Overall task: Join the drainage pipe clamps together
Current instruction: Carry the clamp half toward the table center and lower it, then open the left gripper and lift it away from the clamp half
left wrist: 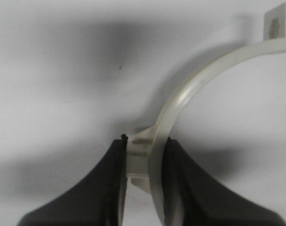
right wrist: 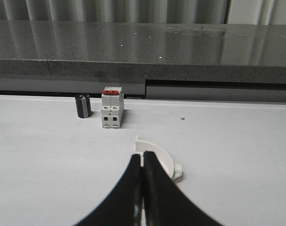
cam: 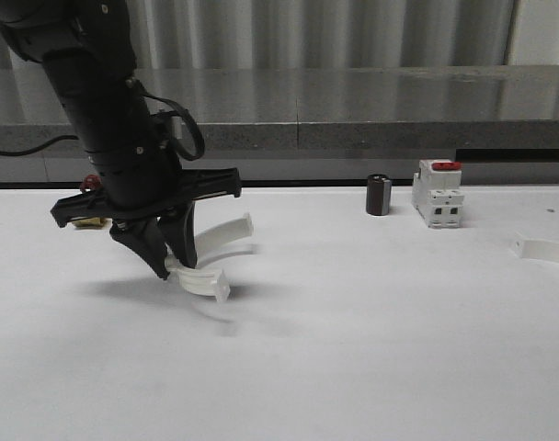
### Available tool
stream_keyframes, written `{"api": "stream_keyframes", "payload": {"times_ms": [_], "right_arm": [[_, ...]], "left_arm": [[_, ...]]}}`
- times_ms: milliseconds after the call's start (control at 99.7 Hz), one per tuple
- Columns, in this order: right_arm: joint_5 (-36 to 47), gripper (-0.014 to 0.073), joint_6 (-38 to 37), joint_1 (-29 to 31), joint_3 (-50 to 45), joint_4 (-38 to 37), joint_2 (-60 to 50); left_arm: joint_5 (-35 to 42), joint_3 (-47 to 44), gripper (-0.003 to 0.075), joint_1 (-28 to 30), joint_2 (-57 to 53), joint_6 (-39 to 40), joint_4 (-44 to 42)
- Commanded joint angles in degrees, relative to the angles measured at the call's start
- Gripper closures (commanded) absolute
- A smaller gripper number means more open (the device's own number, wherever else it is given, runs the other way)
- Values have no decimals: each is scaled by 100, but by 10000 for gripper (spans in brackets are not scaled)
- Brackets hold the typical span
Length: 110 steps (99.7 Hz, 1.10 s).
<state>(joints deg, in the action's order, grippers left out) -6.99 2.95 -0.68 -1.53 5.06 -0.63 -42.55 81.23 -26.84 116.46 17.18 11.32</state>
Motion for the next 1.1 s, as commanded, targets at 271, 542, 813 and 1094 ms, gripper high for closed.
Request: {"api": "stream_keyframes", "payload": {"times_ms": [271, 542, 813, 1094], "right_arm": [[472, 711, 3, 31, 80, -33, -73], [472, 711, 3, 31, 80, -33, -73], [472, 711, 3, 31, 80, -33, -73], [472, 711, 3, 31, 80, -33, -73]], "left_arm": [[97, 166, 729, -41, -298, 64, 49], [46, 166, 728, -69, -196, 64, 60], [59, 166, 702, -97, -185, 64, 37], [5, 166, 339, -97, -185, 64, 37]]}}
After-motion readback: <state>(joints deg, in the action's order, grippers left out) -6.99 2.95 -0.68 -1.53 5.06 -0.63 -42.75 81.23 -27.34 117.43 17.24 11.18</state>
